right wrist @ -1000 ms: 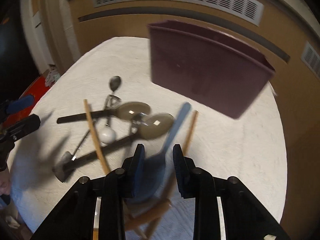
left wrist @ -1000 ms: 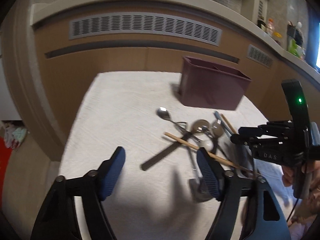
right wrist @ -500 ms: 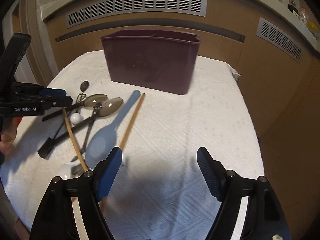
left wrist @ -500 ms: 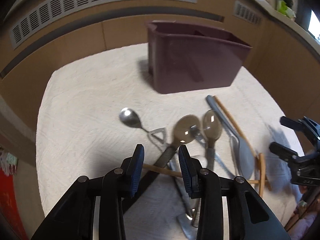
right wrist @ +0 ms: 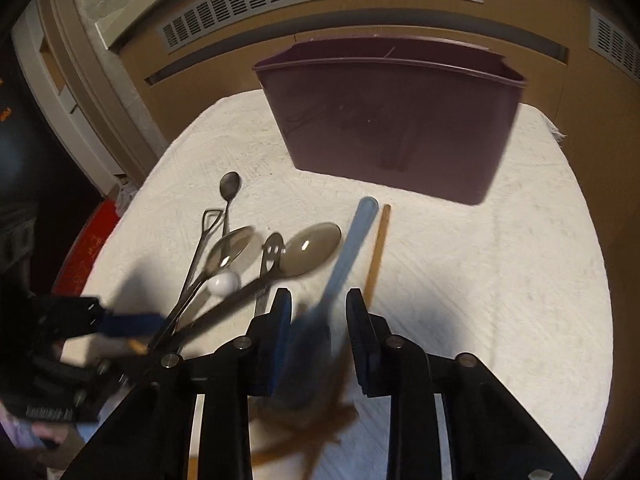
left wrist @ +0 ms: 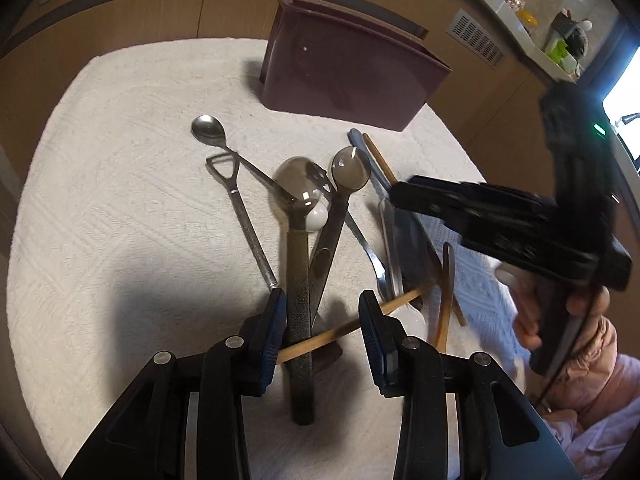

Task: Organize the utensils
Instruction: 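Grasp and lift the blue spoon with the right tool while the left tool grasps the steel spoon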

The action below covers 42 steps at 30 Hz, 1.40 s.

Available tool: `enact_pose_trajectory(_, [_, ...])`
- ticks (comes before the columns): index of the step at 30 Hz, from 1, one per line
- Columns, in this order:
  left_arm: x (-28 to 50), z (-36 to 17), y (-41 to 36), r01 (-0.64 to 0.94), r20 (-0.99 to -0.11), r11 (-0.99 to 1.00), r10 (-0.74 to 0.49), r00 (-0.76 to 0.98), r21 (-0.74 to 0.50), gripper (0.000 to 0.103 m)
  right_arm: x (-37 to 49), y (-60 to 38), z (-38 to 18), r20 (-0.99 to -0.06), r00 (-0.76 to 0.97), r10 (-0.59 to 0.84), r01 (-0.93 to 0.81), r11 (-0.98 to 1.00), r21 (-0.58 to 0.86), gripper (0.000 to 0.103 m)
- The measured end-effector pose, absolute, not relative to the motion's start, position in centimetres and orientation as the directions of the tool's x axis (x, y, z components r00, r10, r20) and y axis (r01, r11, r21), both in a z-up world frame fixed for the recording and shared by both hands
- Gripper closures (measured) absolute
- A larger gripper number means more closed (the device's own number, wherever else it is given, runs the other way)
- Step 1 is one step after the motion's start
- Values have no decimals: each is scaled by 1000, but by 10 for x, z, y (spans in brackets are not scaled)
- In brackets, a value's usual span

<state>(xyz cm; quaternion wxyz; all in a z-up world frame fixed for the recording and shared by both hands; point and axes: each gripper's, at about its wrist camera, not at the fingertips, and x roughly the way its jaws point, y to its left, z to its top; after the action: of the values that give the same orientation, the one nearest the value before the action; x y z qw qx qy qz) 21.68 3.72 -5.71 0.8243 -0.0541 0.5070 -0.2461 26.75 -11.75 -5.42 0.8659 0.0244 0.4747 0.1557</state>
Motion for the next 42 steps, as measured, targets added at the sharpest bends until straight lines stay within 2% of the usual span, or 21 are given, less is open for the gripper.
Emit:
enact_pose_trajectory(2, [214, -50, 39, 354, -807, 892, -419, 417, -280, 64, 279, -110, -61, -841, 472, 266, -232, 957, 173, 83])
enact_pose_trajectory(4, [216, -43, 37, 360, -803, 906, -379, 459, -222, 64, 286, -108, -68, -860, 437, 263, -224, 958, 179, 83])
enact_pose_trajectory(6, [224, -41, 36, 377, -804, 899, -390, 449, -225, 64, 282, -111, -67, -858, 438, 269, -240, 954, 177, 85])
enact_pose_trajectory(10, [248, -46, 34, 345, -828, 915, -353, 435, -208, 64, 263, -126, -61, -843, 478, 247, -256, 957, 135, 97])
enact_pose_trajectory(13, [268, -50, 30, 329, -854, 924, -325, 406, -195, 64, 252, -143, -58, -846, 481, 231, -245, 962, 123, 97])
enact_pose_trajectory(17, [294, -65, 16, 319, -898, 944, -208, 388, -81, 64, 245, -162, -59, -835, 496, 237, -227, 964, 138, 97])
enact_pose_trajectory(20, [300, -70, 9, 332, -905, 943, -170, 391, -34, 64, 240, -170, -54, -802, 546, 242, -220, 965, 141, 96])
enact_pose_trajectory(21, [299, -70, 7, 336, -903, 941, -164, 397, -23, 65, 237, -170, -50, -783, 574, 239, -224, 966, 130, 93])
enact_pose_trajectory(22, [298, -70, 5, 341, -900, 940, -167, 404, -22, 65, 235, -169, -47, -770, 599, 219, -224, 969, 101, 84])
enact_pose_trajectory(23, [296, -71, 3, 343, -893, 939, -169, 417, -18, 69, 235, -166, -46, -759, 623, 188, -222, 973, 59, 65])
enact_pose_trajectory(24, [294, -71, 3, 337, -885, 941, -167, 434, -12, 70, 234, -163, -45, -753, 638, 159, -225, 974, 15, 54])
enact_pose_trajectory(25, [291, -70, 3, 330, -878, 944, -168, 448, -12, 70, 233, -161, -45, -751, 644, 146, -230, 973, -9, 36])
enact_pose_trajectory(26, [288, -68, 5, 320, -866, 947, -178, 467, -23, 70, 233, -160, -43, -745, 652, 141, -232, 973, -18, 26])
enact_pose_trajectory(29, [273, -54, 15, 281, -809, 957, -225, 544, -77, 70, 232, -158, -39, -706, 704, 77, -198, 976, -92, 5])
enact_pose_trajectory(31, [262, -39, 25, 237, -754, 963, -250, 607, -128, 70, 237, -156, -37, -687, 725, 41, -182, 974, -135, 5])
enact_pose_trajectory(35, [239, -16, 41, 175, -656, 960, -276, 702, -218, 70, 257, -154, -43, -755, 645, 116, -226, 973, -43, 4])
enact_pose_trajectory(37, [233, -11, 45, 162, -631, 955, -286, 721, -249, 70, 264, -146, -47, -748, 655, 110, -230, 971, -58, 6])
enact_pose_trajectory(39, [230, -10, 50, 156, -621, 943, -313, 719, -295, 70, 269, -136, -51, -750, 655, 96, -242, 966, -87, 16])
enact_pose_trajectory(41, [230, -14, 55, 147, -623, 931, -335, 707, -334, 70, 273, -129, -57, -761, 641, 97, -253, 963, -90, 31])
enact_pose_trajectory(42, [231, -16, 57, 143, -625, 927, -343, 701, -347, 70, 277, -127, -60, -774, 623, 113, -268, 960, -76, 35])
